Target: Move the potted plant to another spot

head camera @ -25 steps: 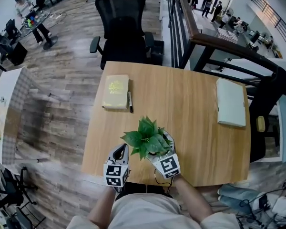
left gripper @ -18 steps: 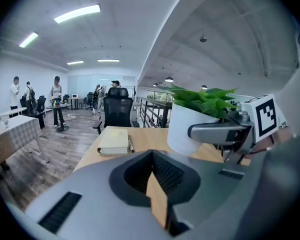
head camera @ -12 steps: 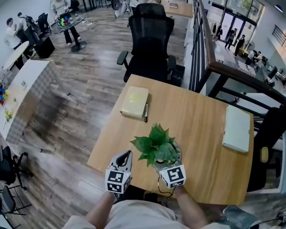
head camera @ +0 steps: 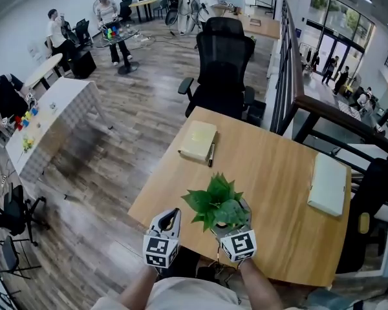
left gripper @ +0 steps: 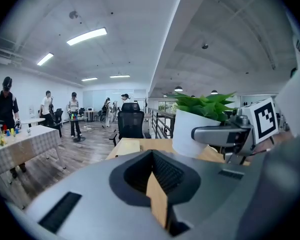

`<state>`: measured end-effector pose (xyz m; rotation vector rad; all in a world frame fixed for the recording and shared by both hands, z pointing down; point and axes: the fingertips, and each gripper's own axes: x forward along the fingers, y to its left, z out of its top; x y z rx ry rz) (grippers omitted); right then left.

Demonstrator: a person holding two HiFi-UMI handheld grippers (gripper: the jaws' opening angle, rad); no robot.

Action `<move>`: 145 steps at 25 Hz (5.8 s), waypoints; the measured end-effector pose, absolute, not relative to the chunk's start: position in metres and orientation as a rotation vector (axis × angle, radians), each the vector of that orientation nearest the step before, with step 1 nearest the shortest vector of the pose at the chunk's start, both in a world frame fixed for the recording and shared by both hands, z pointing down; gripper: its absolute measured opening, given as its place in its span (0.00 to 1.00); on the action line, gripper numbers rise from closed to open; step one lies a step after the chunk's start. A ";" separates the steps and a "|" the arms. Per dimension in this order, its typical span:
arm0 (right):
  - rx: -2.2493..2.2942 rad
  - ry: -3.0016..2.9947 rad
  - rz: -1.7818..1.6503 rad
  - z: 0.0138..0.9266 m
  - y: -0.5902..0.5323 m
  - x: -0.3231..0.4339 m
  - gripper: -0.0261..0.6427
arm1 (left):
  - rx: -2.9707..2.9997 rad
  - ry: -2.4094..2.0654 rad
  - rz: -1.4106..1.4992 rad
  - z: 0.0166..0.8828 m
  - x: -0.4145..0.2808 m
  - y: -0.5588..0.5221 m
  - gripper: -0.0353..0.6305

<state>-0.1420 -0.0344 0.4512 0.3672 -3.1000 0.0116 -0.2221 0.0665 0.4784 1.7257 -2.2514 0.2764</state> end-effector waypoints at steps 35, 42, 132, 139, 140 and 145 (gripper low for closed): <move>0.904 -2.954 -0.070 0.443 -0.012 -0.113 0.80 | 2.208 -1.751 0.300 0.511 -0.200 0.032 0.07; 0.994 -2.903 -0.037 0.453 -0.012 -0.076 0.80 | 2.271 -1.650 0.321 0.523 -0.162 0.014 0.07; 1.401 -2.352 0.528 0.703 -0.186 0.236 0.81 | 2.166 -1.272 0.593 0.670 0.079 -0.086 0.07; 1.422 -2.328 0.568 0.709 -0.167 0.236 0.82 | 2.168 -1.231 0.572 0.674 0.080 -0.076 0.07; 1.421 -2.322 0.573 0.711 -0.162 0.235 0.83 | 2.170 -1.222 0.568 0.675 0.080 -0.075 0.07; 1.466 -2.317 0.631 0.715 -0.140 0.239 0.85 | 2.187 -1.190 0.559 0.678 0.082 -0.069 0.07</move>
